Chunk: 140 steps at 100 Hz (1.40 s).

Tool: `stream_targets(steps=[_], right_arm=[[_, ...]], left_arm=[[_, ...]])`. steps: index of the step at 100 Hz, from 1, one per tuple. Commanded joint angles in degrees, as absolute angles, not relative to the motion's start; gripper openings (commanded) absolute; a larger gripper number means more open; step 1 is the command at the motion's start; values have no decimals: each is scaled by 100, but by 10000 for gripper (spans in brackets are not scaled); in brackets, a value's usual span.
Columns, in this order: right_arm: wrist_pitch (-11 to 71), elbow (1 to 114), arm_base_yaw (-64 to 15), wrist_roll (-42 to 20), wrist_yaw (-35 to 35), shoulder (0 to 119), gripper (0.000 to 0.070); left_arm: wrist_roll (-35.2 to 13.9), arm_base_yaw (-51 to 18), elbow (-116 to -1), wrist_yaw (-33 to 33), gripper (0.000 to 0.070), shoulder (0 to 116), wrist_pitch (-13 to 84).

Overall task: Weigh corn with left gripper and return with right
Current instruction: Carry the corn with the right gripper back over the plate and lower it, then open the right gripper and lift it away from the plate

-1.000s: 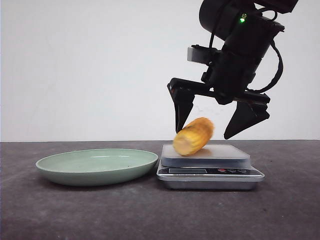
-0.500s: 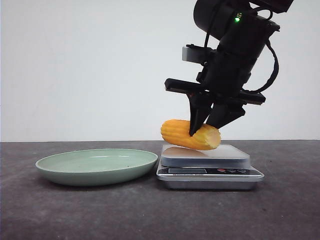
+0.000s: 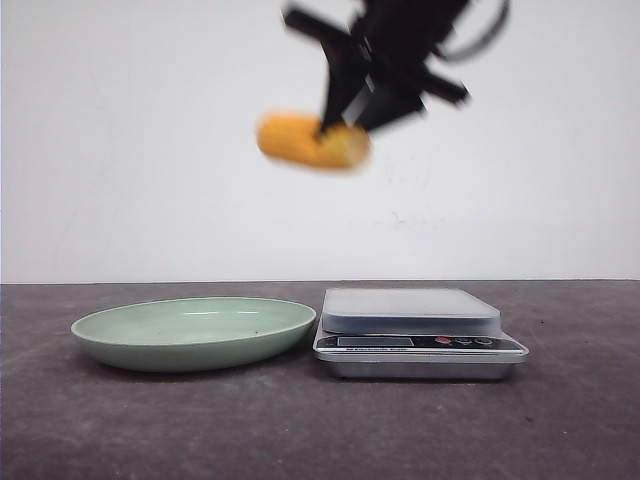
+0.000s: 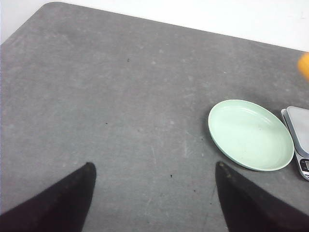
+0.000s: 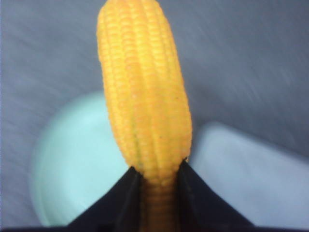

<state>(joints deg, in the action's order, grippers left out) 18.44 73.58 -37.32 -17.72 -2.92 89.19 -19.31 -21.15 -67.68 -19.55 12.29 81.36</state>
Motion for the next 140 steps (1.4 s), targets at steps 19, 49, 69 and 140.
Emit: stream_targets(steps=[19, 49, 69, 140], right_arm=[[1859, 8355, -4261, -1758, -189, 9430, 0], [1844, 8449, -4807, -2202, 285, 10394, 0], [1984, 8447, -4827, -2945, 311, 11091, 0], [1949, 8501, -5203, -3017, 611, 11246, 700]], left_arm=[[-1981, -2128, -6840, -1968, 474, 1214, 8230], [-2012, -2128, -6840, -1966, 474, 1214, 8235], [-2043, -2128, -6840, -1966, 474, 1214, 8235], [-2016, -2128, -6840, -2012, 474, 1214, 8219]])
